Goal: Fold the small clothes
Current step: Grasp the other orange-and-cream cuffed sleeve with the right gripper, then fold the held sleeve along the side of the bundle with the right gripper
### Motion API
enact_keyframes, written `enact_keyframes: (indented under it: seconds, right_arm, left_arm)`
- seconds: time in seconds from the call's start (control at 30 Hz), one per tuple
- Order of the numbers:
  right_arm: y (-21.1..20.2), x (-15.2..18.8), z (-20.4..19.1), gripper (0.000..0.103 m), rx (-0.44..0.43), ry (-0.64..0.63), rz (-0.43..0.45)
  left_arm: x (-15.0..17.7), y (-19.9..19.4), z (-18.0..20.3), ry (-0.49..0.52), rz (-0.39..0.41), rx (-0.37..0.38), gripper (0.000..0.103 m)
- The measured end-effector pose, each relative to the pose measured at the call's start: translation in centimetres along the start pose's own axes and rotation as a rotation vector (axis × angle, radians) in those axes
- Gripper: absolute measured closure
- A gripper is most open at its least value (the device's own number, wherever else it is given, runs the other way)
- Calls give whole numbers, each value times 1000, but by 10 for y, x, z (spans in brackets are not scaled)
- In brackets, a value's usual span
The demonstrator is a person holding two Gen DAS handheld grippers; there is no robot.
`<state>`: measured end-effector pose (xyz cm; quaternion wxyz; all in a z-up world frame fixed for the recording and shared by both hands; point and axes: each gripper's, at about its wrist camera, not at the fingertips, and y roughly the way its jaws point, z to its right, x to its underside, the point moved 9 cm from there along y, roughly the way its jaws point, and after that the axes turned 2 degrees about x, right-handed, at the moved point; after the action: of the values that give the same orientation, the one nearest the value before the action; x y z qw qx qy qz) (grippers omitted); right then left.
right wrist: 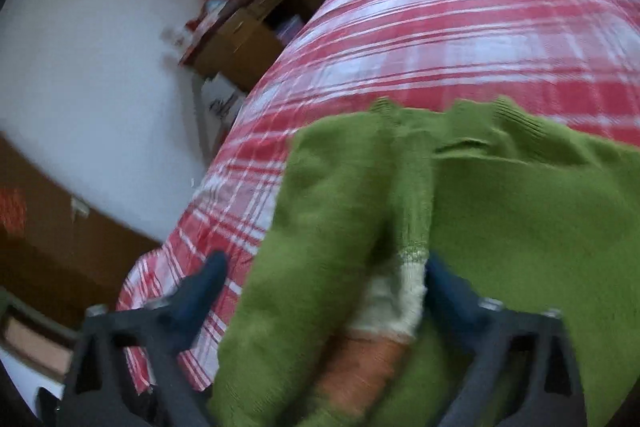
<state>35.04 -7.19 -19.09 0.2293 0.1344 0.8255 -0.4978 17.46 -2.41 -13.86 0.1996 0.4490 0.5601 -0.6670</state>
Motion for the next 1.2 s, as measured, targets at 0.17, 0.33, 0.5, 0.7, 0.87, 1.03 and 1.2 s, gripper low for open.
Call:
enact_keyframes:
  seconds: [0.17,0.33,0.5,0.7,0.87,1.03,1.2]
  right_arm:
    - [-11,-4,1,83,25,-45,38]
    - [-47,-7,6,88,12,-34,112]
    - [-92,-14,16,89,34,-40,184]
    - [-146,-13,52,89,97,-38,233]
    - [-167,3,102,89,152,25,230]
    - [-166,27,152,89,176,112,207]
    - [-159,46,177,89,168,146,203]
  left_arm:
    - [-8,-1,0,-19,14,18,79]
    - [-23,-11,13,-9,70,59,83]
    - [-41,-22,40,47,122,112,84]
    - [-55,-19,96,138,122,185,85]
    - [-53,-3,139,174,73,242,85]
    - [-40,12,174,219,20,272,85]
    - [-25,21,184,237,-19,282,85]
